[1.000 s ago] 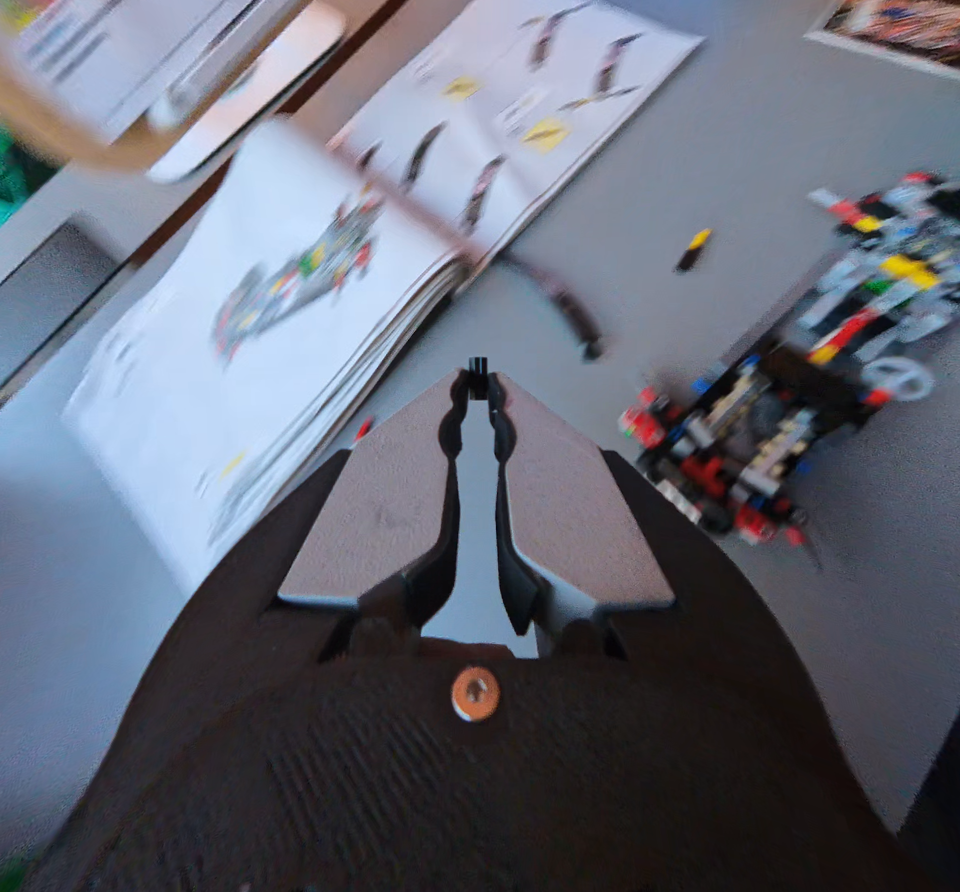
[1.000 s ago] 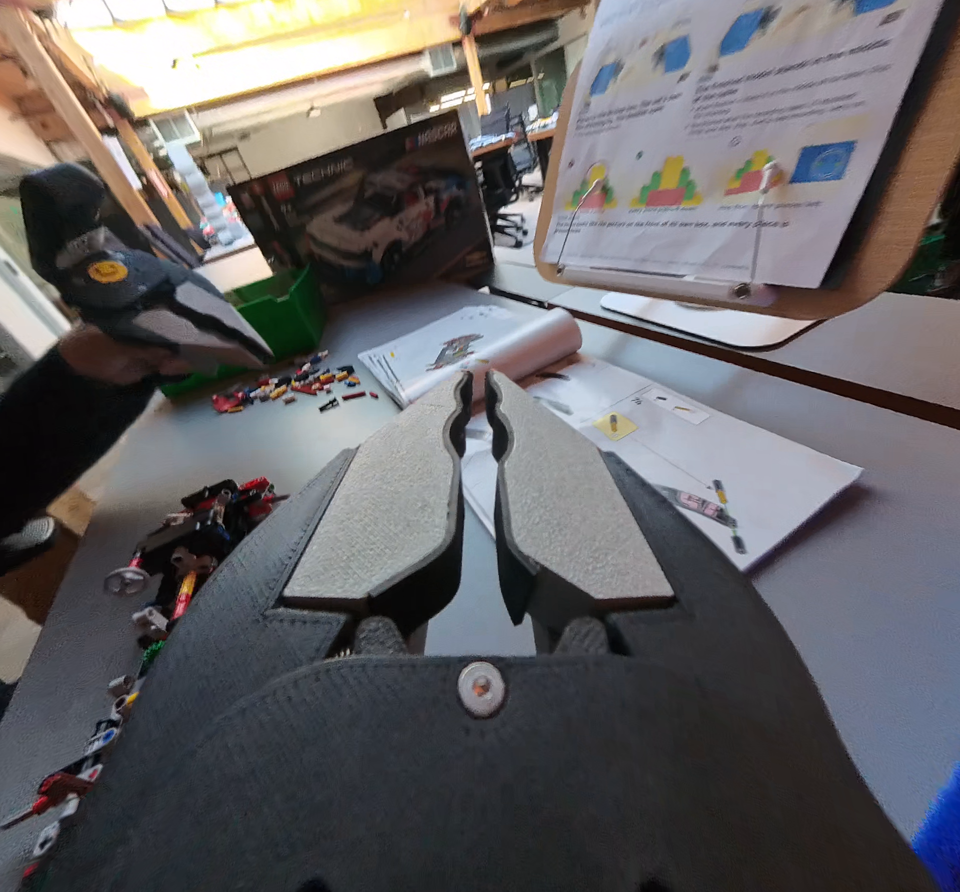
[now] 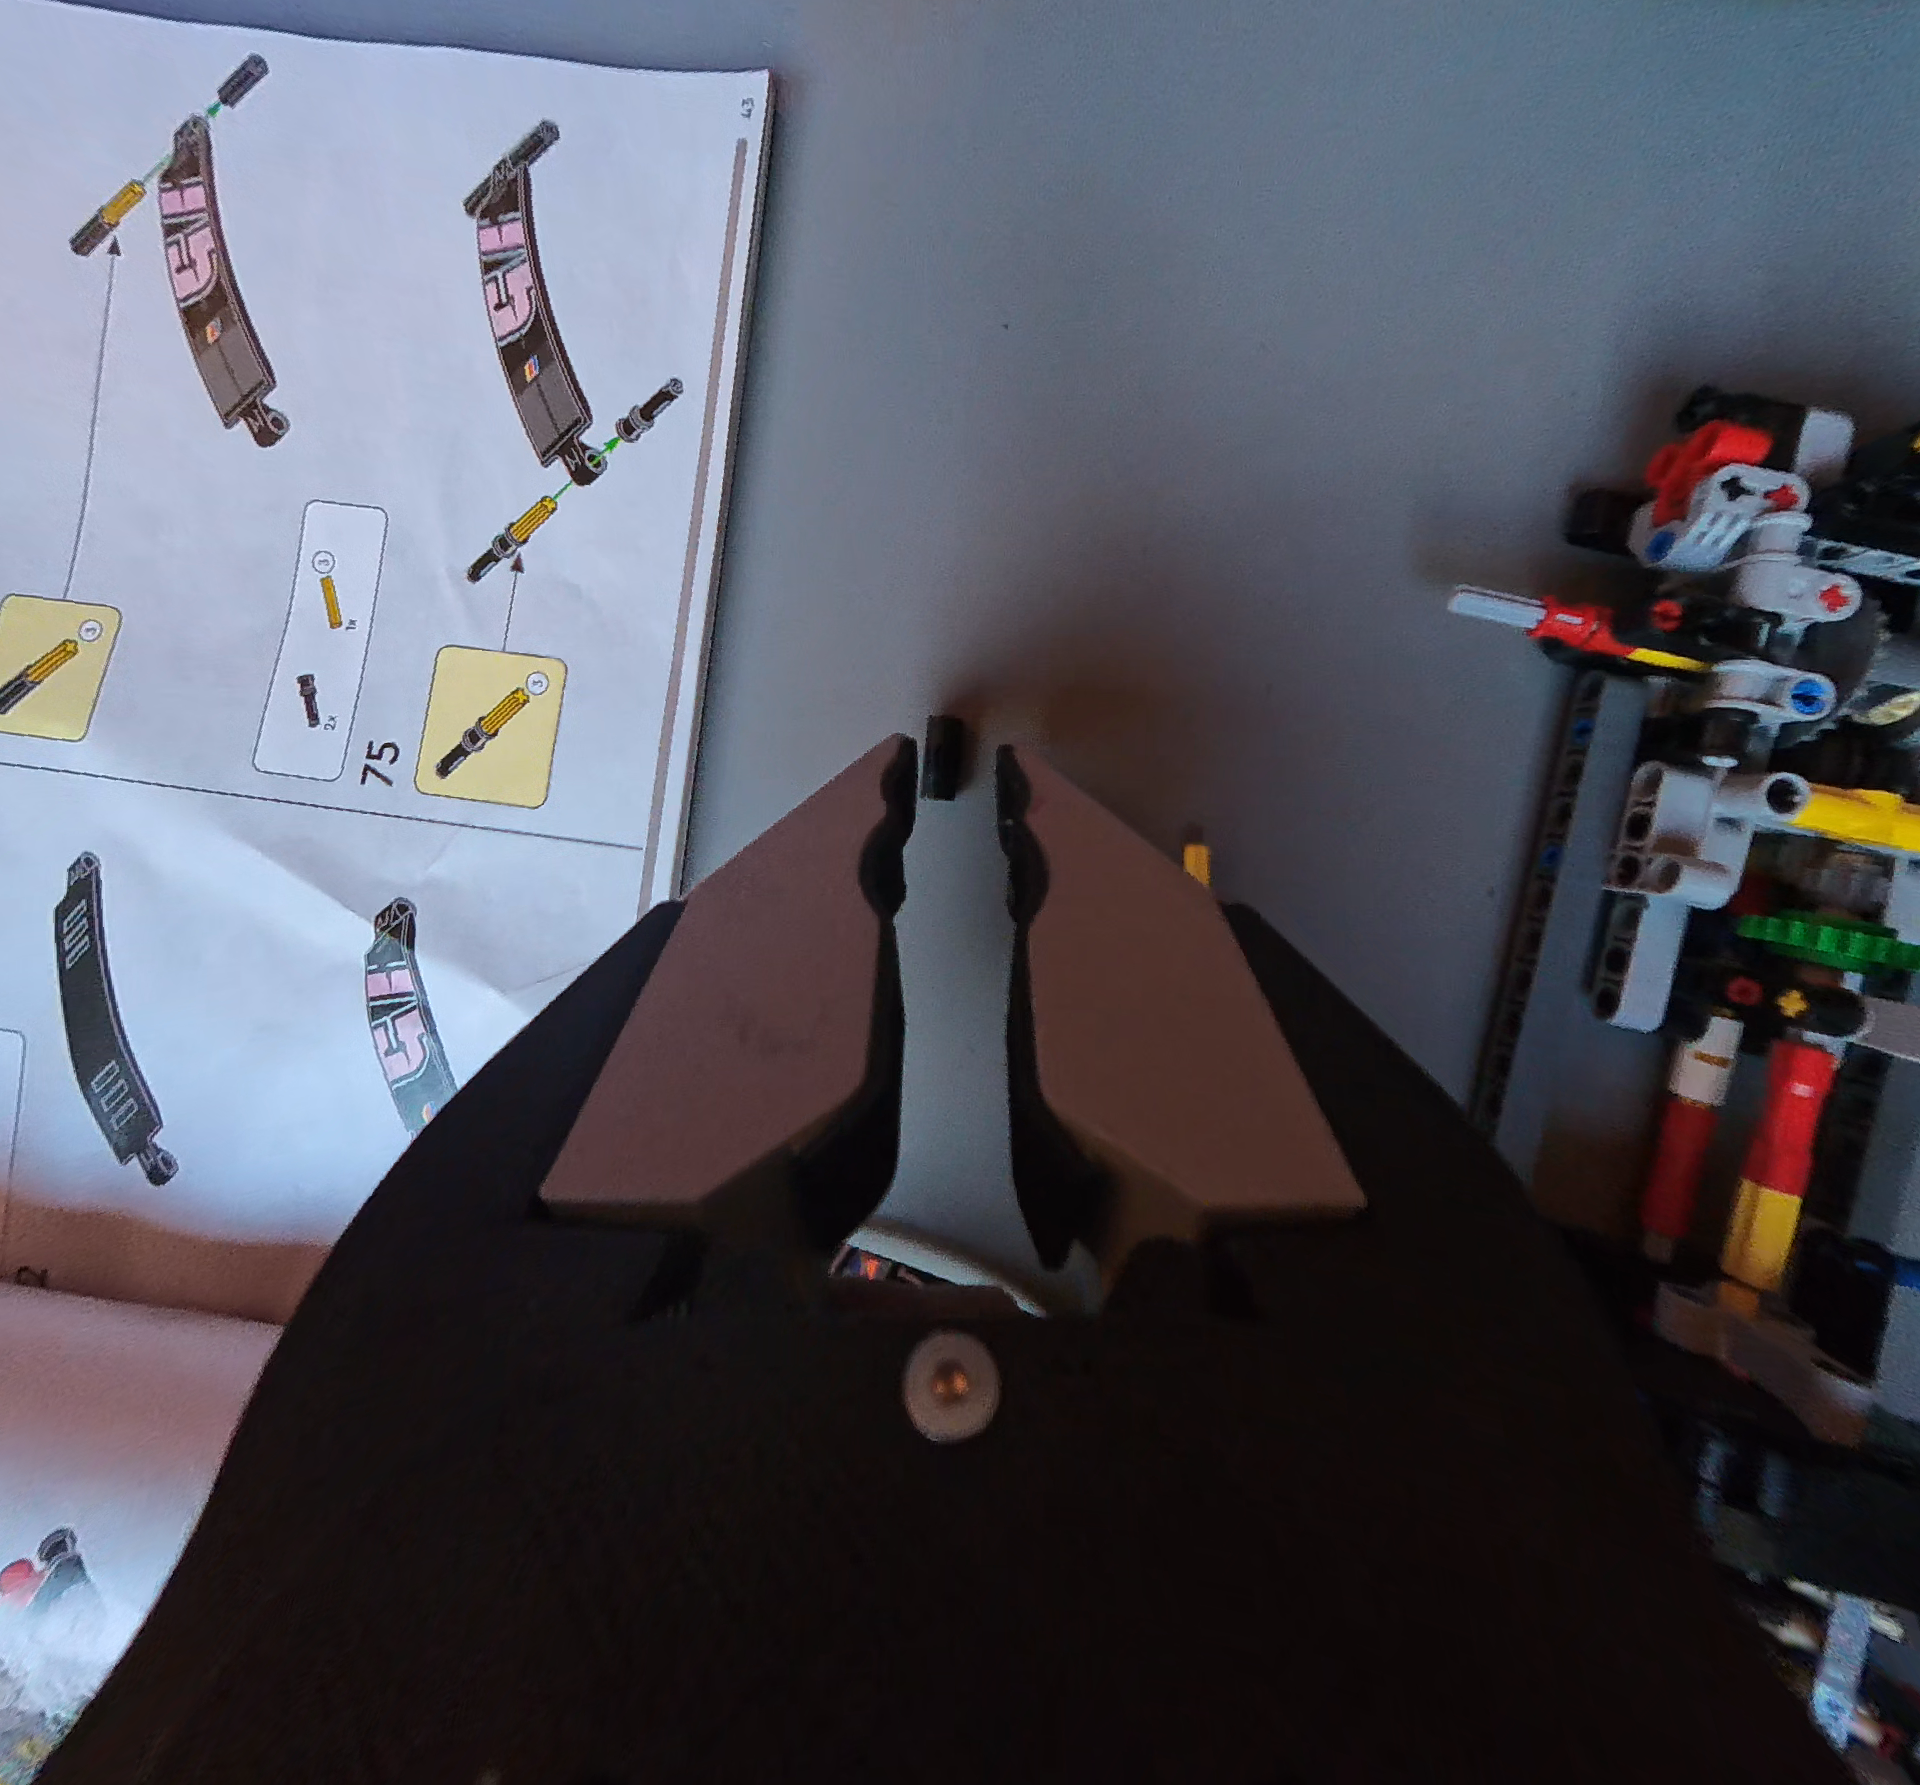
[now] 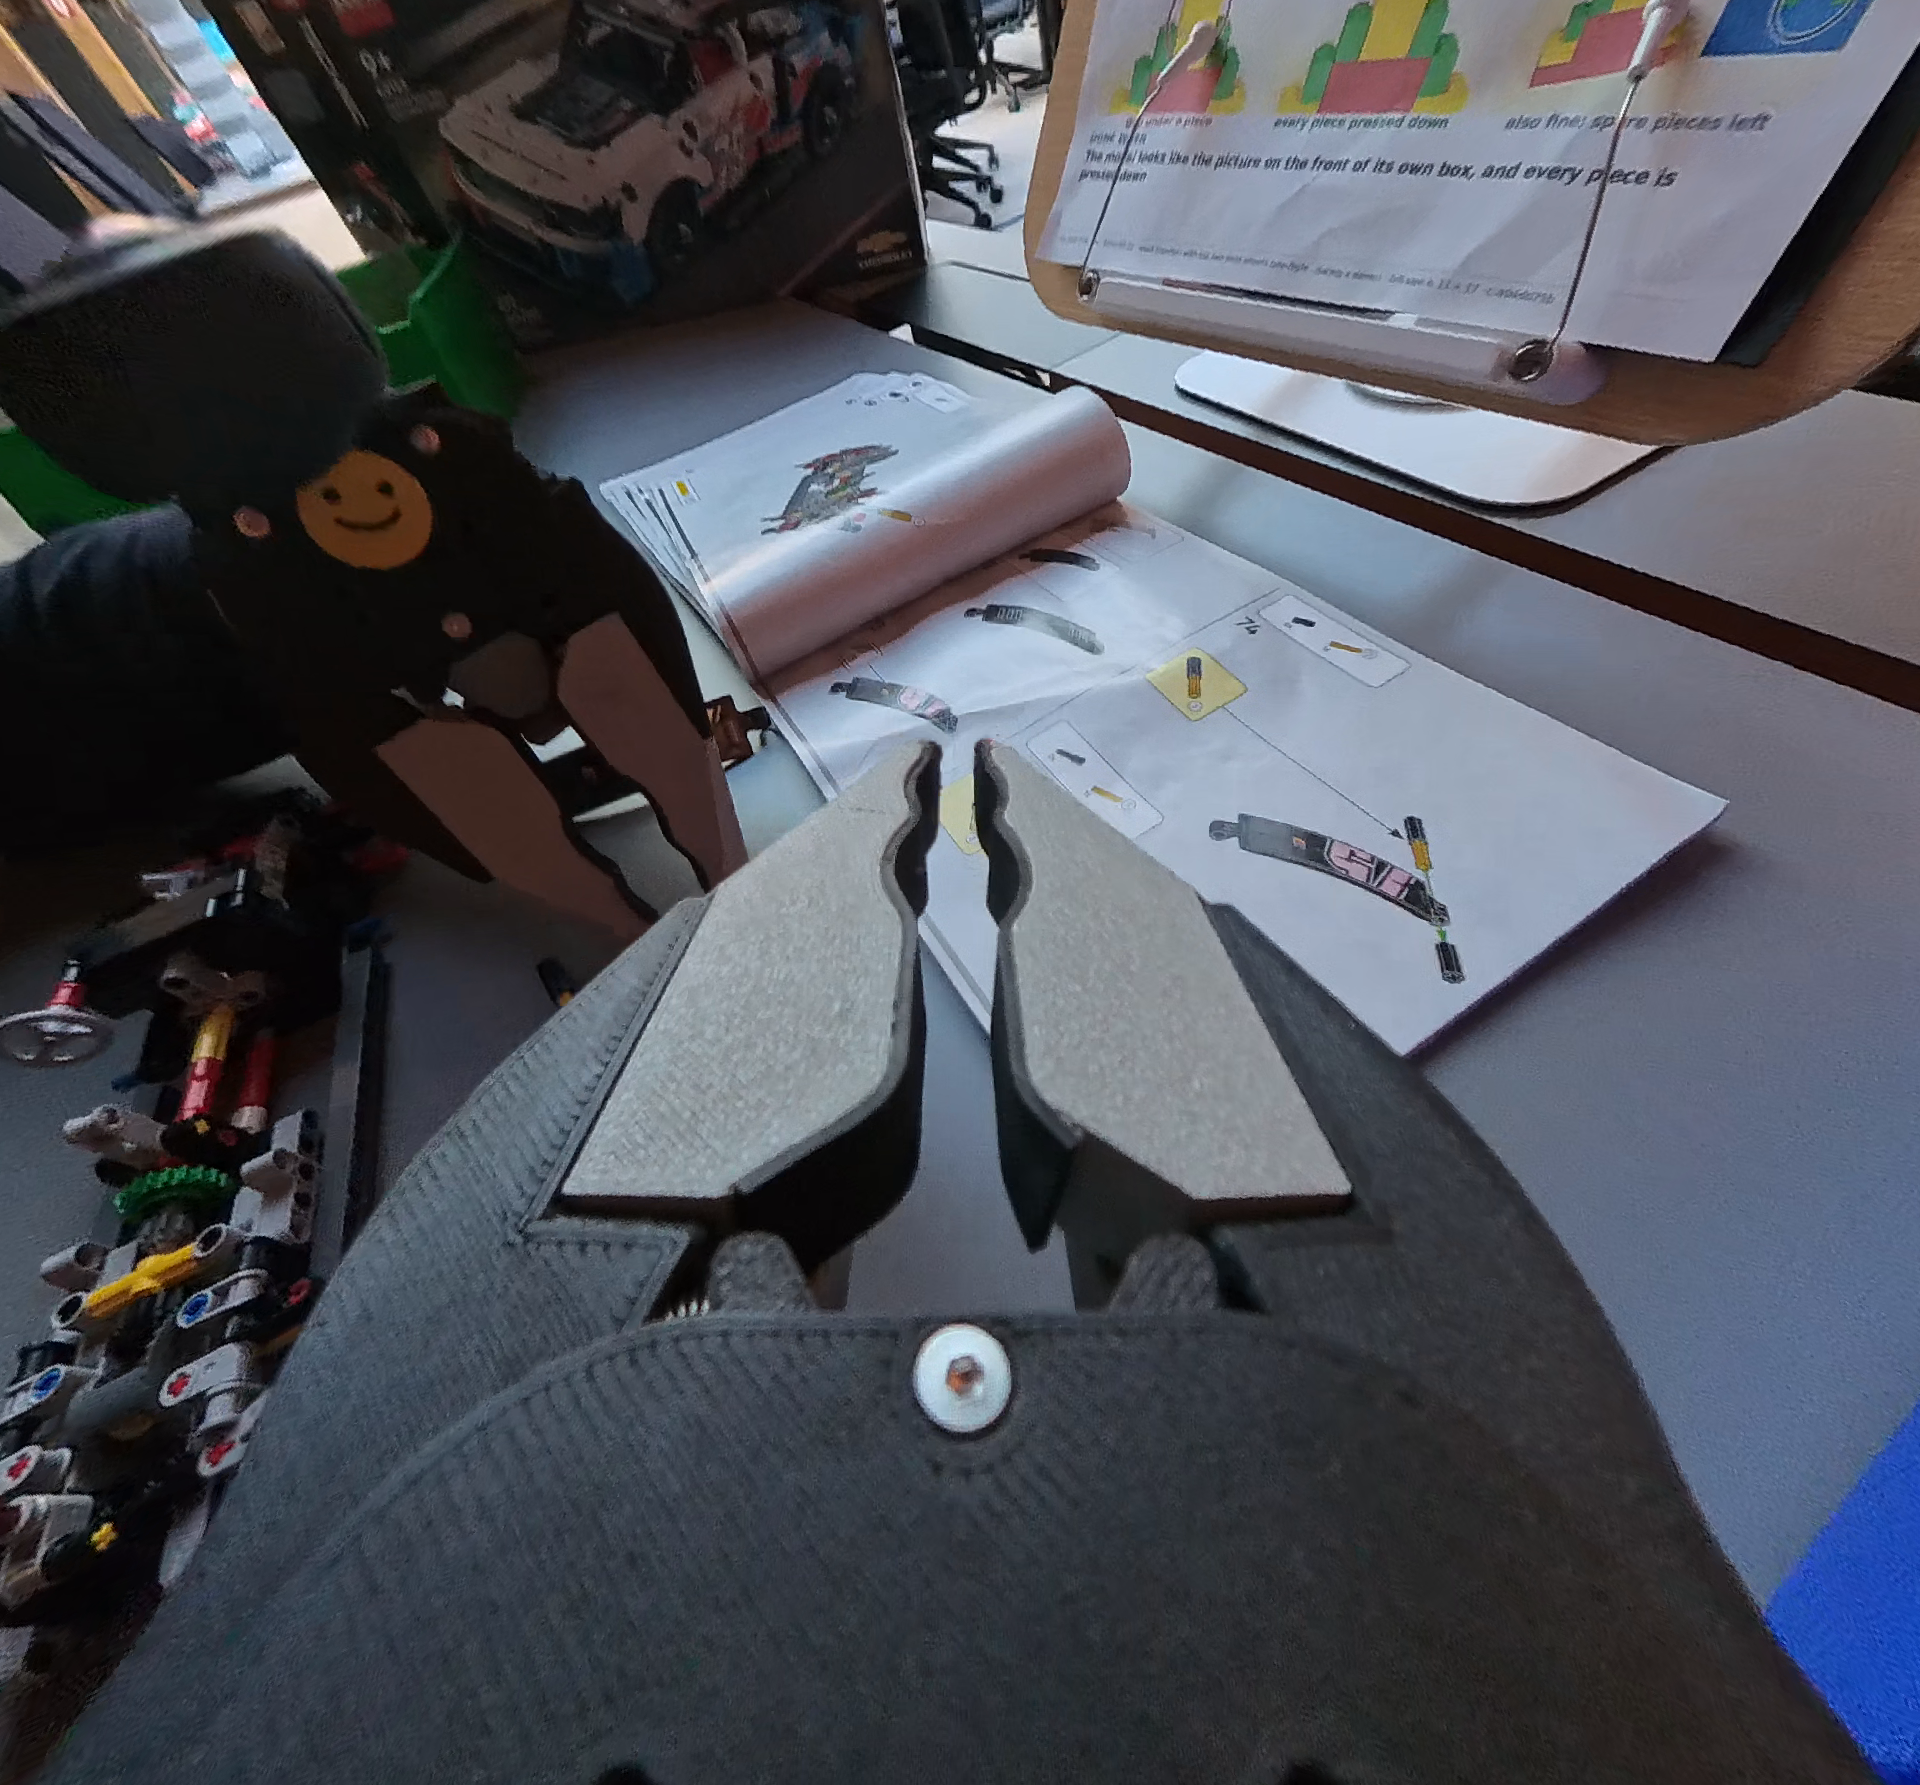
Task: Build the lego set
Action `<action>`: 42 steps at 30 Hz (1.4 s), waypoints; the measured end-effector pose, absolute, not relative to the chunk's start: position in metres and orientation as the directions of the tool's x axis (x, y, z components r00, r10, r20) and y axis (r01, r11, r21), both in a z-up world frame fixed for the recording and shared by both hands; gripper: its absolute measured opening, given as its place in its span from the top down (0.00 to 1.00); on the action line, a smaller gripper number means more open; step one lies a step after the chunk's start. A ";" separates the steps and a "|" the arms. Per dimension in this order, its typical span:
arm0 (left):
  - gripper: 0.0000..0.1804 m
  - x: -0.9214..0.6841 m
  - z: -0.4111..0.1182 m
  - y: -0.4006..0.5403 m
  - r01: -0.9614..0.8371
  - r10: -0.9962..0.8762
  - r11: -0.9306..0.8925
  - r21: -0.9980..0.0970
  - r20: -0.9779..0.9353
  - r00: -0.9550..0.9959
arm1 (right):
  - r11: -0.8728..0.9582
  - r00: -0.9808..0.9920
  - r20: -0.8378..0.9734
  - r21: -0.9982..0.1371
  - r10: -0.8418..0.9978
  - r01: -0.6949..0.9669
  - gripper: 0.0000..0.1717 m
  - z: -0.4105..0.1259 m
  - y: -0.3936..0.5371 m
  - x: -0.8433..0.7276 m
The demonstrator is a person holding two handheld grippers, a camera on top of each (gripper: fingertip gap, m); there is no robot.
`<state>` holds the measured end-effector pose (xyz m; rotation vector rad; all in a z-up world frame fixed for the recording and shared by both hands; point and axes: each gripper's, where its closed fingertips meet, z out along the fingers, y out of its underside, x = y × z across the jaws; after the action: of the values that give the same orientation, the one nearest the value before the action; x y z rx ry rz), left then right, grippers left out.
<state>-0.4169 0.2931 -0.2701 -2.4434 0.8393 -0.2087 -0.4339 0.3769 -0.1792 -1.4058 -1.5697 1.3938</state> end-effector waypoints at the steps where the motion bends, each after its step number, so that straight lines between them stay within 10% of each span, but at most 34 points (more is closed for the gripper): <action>1: 0.93 -0.415 -0.267 0.293 -0.513 -0.608 -0.656 -0.554 -0.016 0.794 | -0.106 -0.253 -0.190 -0.943 0.949 0.314 0.98 -0.180 0.376 -0.434; 11: 0.94 -0.434 -0.228 0.285 -0.471 -0.576 -0.642 -0.604 -0.026 0.817 | -0.085 -0.340 -0.175 -0.961 0.924 0.264 0.93 -0.165 0.368 -0.426; 21: 0.94 -0.444 -0.223 0.242 -0.530 -0.626 -0.666 -0.525 0.006 0.780 | 0.455 -0.735 0.007 -0.789 0.678 0.412 0.91 -0.244 0.253 -0.406; 42: 0.92 -0.426 -0.256 0.219 -0.479 -0.638 -0.711 -0.515 0.184 0.748 | 0.365 -0.743 -0.085 -0.831 0.664 0.421 1.00 -0.248 0.223 -0.428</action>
<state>-0.4261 0.2190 -0.2560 -2.5055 0.8490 -0.4883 -0.4281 0.2226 -0.2481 -0.9650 -2.3635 1.3187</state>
